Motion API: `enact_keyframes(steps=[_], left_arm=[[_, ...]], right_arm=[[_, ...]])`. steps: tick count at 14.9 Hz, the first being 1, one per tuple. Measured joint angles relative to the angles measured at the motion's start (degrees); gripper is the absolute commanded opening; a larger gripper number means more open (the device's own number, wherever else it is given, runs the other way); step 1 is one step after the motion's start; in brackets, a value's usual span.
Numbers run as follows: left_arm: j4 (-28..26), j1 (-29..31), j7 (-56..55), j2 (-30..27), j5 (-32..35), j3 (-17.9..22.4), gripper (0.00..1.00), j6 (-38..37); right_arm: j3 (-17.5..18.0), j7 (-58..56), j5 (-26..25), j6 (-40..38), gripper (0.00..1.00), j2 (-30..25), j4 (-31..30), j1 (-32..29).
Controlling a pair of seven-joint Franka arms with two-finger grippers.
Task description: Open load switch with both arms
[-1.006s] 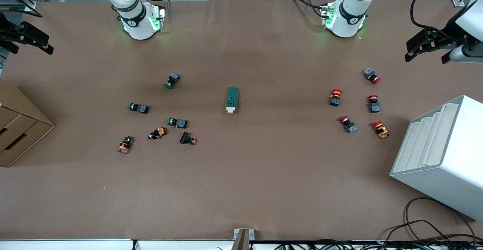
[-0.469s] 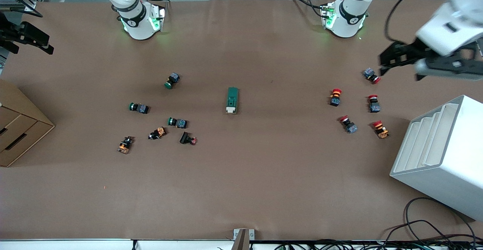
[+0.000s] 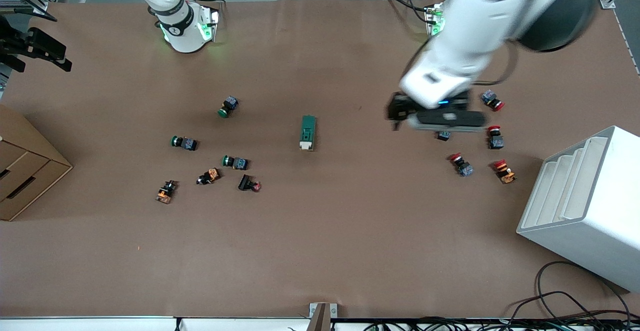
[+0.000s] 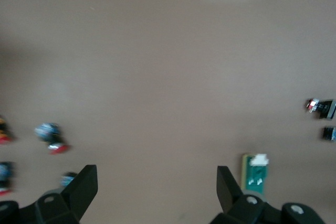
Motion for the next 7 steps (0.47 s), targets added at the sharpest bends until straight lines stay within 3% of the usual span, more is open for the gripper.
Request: enact_keyframes(steps=[4, 7], left_arm=[[-0.63, -12.29, -21.27, 8.83, 12.26, -0.15, 1.00, 7.13], [-2.08, -19.29, -30.59, 13.35, 19.49, -0.26, 1.00, 8.64]], right_arm=[[-0.09, -0.07, 0.44, 0.27, 1.00, 0.00, 0.00, -0.02], [-0.11, -0.12, 0.43, 0.33, 1.00, 0.00, 0.00, -0.02]])
